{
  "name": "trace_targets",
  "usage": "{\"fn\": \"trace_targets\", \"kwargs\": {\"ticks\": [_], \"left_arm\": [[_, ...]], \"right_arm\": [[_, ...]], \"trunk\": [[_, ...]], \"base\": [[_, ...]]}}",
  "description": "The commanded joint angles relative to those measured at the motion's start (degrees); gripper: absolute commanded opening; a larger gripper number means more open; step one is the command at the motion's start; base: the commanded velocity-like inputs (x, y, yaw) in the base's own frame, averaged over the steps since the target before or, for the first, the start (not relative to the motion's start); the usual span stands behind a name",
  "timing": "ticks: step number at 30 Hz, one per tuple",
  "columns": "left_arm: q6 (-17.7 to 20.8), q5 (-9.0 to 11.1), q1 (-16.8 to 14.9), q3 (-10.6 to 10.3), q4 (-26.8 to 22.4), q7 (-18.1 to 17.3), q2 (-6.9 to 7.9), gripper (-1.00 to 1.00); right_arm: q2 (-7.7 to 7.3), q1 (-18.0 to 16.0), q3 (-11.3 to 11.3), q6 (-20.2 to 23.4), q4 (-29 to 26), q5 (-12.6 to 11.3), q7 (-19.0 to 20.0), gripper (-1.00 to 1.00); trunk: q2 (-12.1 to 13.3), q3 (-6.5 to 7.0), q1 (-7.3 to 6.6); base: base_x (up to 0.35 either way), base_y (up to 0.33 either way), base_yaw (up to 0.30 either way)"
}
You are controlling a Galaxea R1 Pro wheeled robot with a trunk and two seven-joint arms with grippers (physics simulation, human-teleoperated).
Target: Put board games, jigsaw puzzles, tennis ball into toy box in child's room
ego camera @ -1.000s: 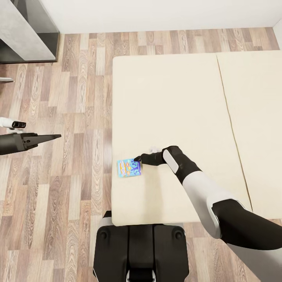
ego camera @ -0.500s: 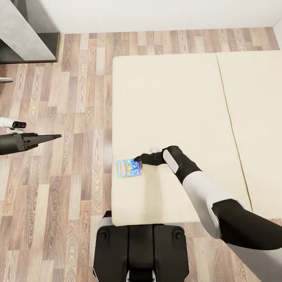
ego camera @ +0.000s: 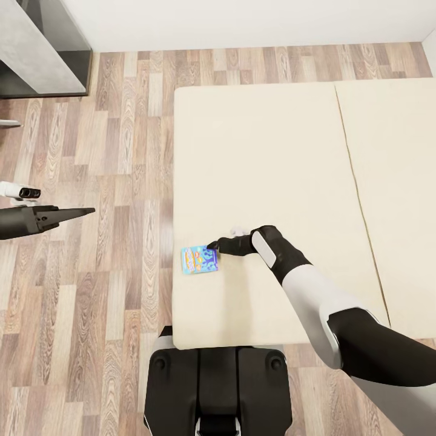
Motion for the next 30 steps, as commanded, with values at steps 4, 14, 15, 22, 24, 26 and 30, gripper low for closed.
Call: {"fn": "trace_targets", "kwargs": {"ticks": [4,14,15,22,24,26,30], "left_arm": [[0.61,-0.08,-0.02,-0.01,-0.01,-0.19,-0.01,1.00],[0.59,-0.08,-0.02,-0.08,-0.01,-0.13,-0.08,1.00],[0.58,-0.09,-0.02,-0.08,-0.01,-0.12,-0.09,1.00],[0.57,-0.04,-0.02,-0.10,-0.01,-0.10,-0.11,1.00],[0.58,-0.03,-0.02,-0.10,-0.01,-0.10,-0.11,1.00],[0.54,-0.03,-0.02,-0.10,-0.01,-0.10,-0.11,1.00],[0.51,-0.04,0.01,-0.12,-0.01,-0.07,-0.11,1.00]], "right_arm": [[0.00,-0.03,0.06,0.16,-0.02,0.41,0.32,1.00],[0.00,-0.03,0.07,0.16,-0.02,0.41,0.32,1.00],[0.00,-0.03,0.07,0.16,-0.02,0.41,0.32,1.00],[0.00,-0.03,0.07,0.16,-0.02,0.41,0.32,1.00],[0.00,-0.03,0.07,0.16,-0.02,0.41,0.32,1.00],[0.00,-0.03,0.07,0.16,-0.02,0.41,0.32,1.00],[0.00,-0.03,0.07,0.16,-0.02,0.41,0.32,1.00]], "trunk": [[-0.09,-0.06,0.04],[-0.09,-0.06,0.04],[-0.09,-0.06,0.04],[-0.09,-0.06,0.04],[-0.09,-0.06,0.04],[-0.09,-0.06,0.04],[-0.09,-0.06,0.04]], "base": [[0.000,0.082,0.000],[0.000,0.110,0.000],[0.000,0.120,0.000],[0.000,0.080,0.000],[0.000,0.156,0.000],[0.000,0.071,0.000],[0.000,0.111,0.000]]}}
